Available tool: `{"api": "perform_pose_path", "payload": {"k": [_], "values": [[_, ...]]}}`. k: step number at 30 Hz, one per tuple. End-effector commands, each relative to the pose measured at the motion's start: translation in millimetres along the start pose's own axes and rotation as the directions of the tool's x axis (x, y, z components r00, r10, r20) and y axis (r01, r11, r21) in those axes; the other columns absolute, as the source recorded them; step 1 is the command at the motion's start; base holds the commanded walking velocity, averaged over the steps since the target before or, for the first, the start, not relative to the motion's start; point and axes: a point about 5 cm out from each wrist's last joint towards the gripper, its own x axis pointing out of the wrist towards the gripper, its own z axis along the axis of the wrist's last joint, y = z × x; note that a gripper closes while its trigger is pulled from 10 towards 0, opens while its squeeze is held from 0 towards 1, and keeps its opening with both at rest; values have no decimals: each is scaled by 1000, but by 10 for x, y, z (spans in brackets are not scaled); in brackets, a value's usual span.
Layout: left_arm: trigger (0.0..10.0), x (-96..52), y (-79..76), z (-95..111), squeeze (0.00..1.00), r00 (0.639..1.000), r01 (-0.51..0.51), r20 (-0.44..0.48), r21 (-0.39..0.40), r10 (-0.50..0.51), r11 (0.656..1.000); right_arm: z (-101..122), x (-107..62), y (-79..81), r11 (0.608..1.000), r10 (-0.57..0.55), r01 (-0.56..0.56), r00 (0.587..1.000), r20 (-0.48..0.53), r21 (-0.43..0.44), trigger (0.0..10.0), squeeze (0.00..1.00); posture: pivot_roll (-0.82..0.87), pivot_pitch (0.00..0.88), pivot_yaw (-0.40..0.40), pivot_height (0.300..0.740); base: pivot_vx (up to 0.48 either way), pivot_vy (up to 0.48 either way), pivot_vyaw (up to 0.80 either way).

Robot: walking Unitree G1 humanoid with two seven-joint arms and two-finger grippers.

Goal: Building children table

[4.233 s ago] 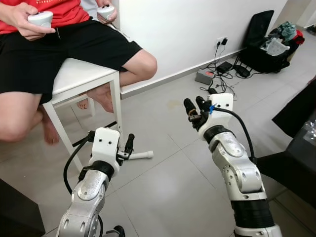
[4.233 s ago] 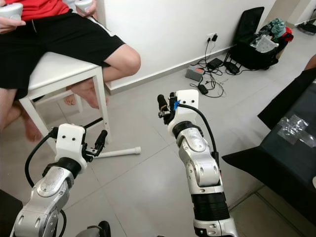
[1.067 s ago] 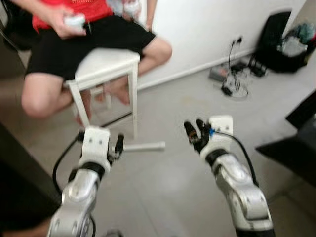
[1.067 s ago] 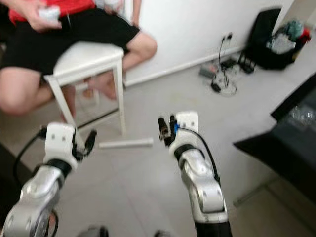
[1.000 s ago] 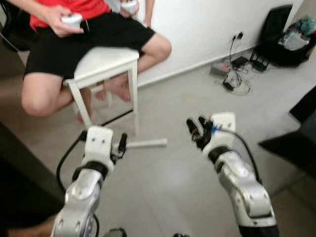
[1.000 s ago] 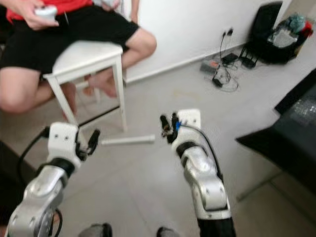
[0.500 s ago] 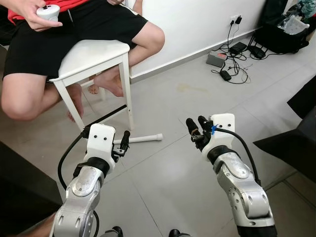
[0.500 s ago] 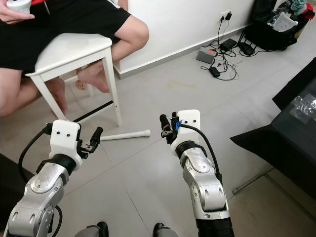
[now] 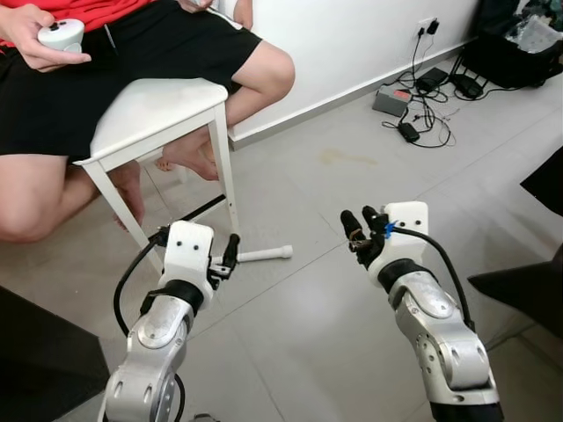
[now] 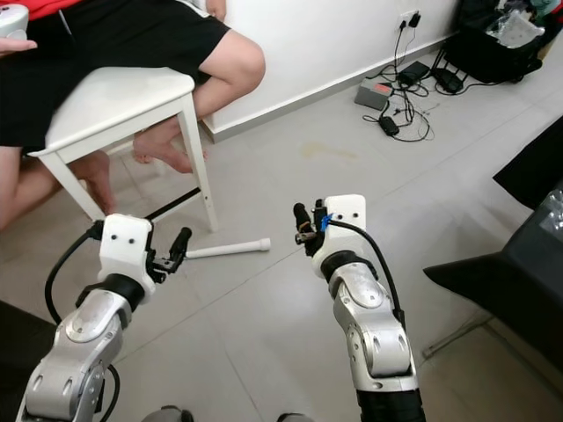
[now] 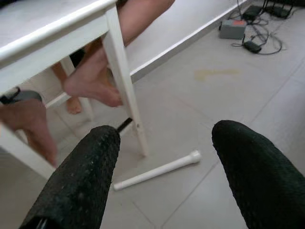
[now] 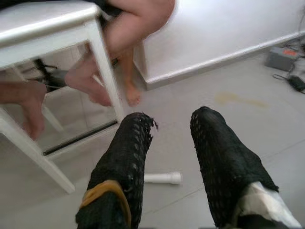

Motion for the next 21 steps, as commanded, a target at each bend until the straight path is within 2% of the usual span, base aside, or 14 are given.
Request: {"api": "perform_pose_path", "payload": {"k": [1,21], "values": [[10000,-17,-92,4,0,999,34,4,-8,-34,999,-48,-67,-100,999,-37,36,999,-17,-9,10000,0,13,227,-90,740,322,0,0],[10000,-2,-80,15,0,999,34,8,-2,-34,999,-37,-44,-85,1000,-30,30,1000,-8,7,10000,0,18,231,-86,740,322,0,0]]}}
